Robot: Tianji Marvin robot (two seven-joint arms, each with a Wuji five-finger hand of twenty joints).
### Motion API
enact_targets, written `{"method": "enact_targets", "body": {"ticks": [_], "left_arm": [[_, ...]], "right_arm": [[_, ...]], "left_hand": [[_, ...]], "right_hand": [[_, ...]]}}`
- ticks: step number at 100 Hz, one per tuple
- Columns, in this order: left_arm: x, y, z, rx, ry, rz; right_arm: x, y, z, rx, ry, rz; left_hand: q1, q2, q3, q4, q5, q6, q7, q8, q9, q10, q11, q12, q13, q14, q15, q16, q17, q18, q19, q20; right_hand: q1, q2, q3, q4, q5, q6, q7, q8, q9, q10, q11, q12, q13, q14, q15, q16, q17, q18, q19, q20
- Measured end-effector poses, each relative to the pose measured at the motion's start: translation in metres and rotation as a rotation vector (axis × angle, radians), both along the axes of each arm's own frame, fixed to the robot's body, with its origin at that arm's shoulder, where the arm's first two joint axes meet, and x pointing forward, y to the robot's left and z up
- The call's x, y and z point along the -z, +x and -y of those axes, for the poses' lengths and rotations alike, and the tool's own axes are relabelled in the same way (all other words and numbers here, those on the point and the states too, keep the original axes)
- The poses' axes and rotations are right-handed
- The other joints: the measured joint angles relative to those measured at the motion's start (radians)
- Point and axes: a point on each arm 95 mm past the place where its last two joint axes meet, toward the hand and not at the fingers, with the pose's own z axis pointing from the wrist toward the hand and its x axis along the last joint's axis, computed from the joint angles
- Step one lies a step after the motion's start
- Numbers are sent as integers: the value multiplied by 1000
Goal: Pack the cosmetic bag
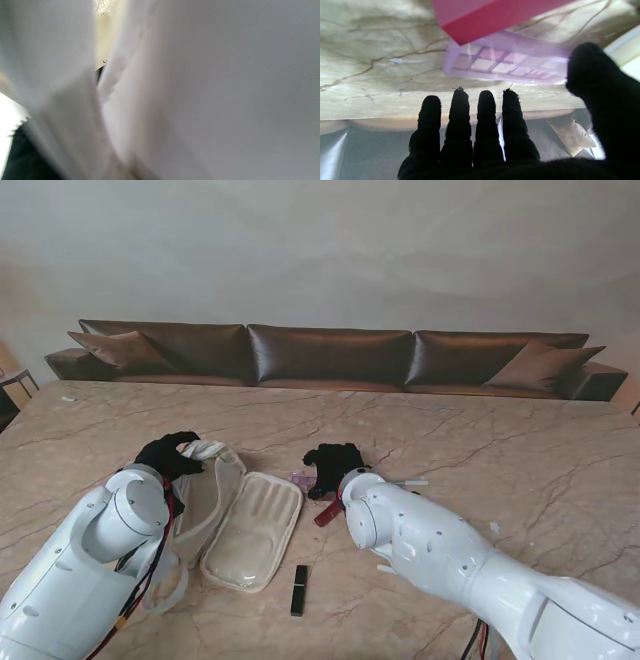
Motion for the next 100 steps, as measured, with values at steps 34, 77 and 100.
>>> {"method": "enact_targets", "body": {"ticks": [34,77,100], "left_arm": [[3,1,0,3,-17,1],[5,2,2,4,-33,-6],[5,3,3,5,-33,-8]], "right_arm": [[12,6,-3,28,-29,28],[22,13,-9,34,-3,87],[22,17,-9,36,44,119]], "left_hand": [[0,0,0,0,0,0,21,0,8,0,5,0,5,-2,9,0,4,-1,1,0],[0,0,0,0,0,0,26,0,8,0,13,1,6,-3,22,0,4,-1,3,1],[0,0,0,0,0,0,29,0,9,0,16,3,8,-3,25,0,6,-1,4,2]], "right_hand": [[0,-98,57,-19,21,-33,145,177,-26,-1,31,31,-19,0,0,-16,9,-11,75,96],[-14,-174,82,-57,89,-248,488,567,21,-3,7,-34,35,0,-51,-84,50,-10,117,131],[87,-284,80,-167,124,-257,553,676,132,22,-50,-180,256,28,-241,-250,186,43,80,12]]}}
